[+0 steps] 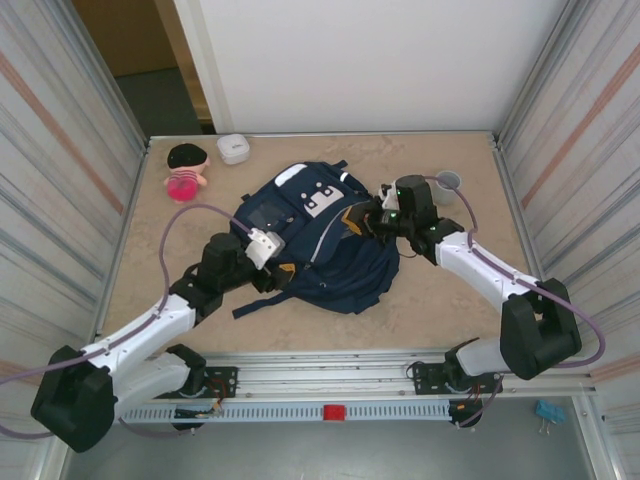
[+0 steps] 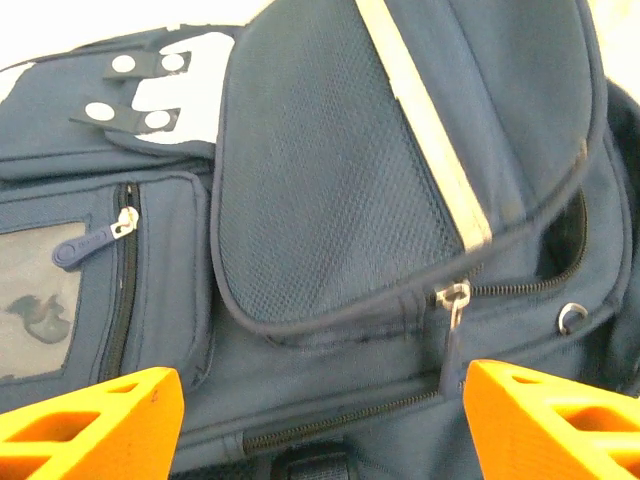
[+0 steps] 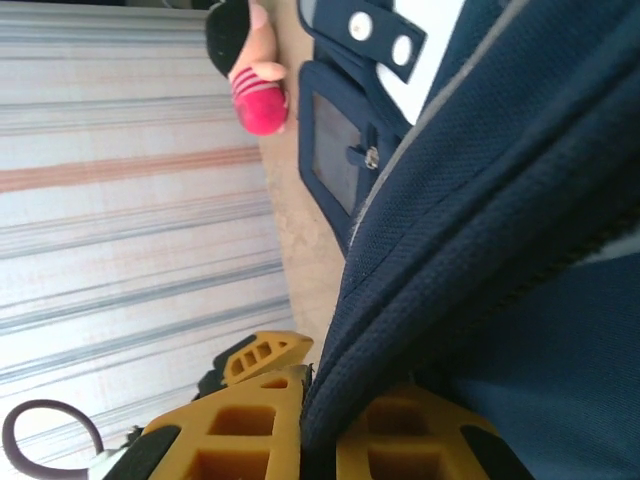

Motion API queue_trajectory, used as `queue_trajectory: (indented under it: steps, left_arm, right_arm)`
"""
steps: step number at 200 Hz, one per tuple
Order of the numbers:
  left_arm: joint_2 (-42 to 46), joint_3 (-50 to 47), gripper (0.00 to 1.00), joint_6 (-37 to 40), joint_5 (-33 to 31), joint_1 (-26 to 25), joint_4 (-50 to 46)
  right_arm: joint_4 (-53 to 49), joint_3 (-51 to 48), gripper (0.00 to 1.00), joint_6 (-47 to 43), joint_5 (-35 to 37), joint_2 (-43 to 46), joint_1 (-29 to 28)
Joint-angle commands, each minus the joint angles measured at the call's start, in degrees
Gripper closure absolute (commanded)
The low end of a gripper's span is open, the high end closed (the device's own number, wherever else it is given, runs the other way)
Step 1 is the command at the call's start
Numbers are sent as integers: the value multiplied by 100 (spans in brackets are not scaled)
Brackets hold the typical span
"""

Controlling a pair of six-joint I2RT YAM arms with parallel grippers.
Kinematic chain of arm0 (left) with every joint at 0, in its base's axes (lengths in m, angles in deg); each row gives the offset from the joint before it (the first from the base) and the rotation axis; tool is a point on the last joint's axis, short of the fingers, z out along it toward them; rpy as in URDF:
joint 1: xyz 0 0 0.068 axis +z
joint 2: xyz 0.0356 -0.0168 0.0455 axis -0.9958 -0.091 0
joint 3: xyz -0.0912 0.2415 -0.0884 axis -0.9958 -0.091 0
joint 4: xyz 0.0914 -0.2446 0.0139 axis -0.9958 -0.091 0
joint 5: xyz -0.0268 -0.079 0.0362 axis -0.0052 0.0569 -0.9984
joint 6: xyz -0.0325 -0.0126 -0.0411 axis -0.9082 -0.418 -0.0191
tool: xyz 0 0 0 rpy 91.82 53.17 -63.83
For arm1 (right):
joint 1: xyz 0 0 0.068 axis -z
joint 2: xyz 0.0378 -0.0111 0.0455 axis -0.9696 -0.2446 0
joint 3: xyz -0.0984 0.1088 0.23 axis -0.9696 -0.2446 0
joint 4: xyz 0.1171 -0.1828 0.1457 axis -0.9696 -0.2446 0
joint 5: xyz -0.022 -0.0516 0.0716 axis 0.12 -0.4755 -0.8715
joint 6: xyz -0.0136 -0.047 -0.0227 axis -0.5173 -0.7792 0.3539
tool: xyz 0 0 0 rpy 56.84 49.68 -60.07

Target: Pack books, pencil case, and school supplies into a backpack

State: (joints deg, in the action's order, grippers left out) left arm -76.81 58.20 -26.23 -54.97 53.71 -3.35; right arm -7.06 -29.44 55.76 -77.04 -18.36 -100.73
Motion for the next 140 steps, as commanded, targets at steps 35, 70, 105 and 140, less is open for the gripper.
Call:
queue_trajectory:
  steps: [35, 70, 105, 140]
  left_arm:
    - [-635, 949, 21, 1491, 384, 5, -1792]
    - [-1310, 1324, 22, 953, 799, -80, -1466]
    - [-1699, 1241, 30, 376, 824, -320, -565]
    - [-2035, 1359, 39, 174, 594, -621, -419]
  right_arm:
    - [400, 423, 94, -45, -313, 66, 129]
    - [447, 407, 94, 8, -349, 13, 119]
    - [441, 415, 93, 21, -376, 6, 124]
    - [432, 389, 92, 27, -386, -9, 115]
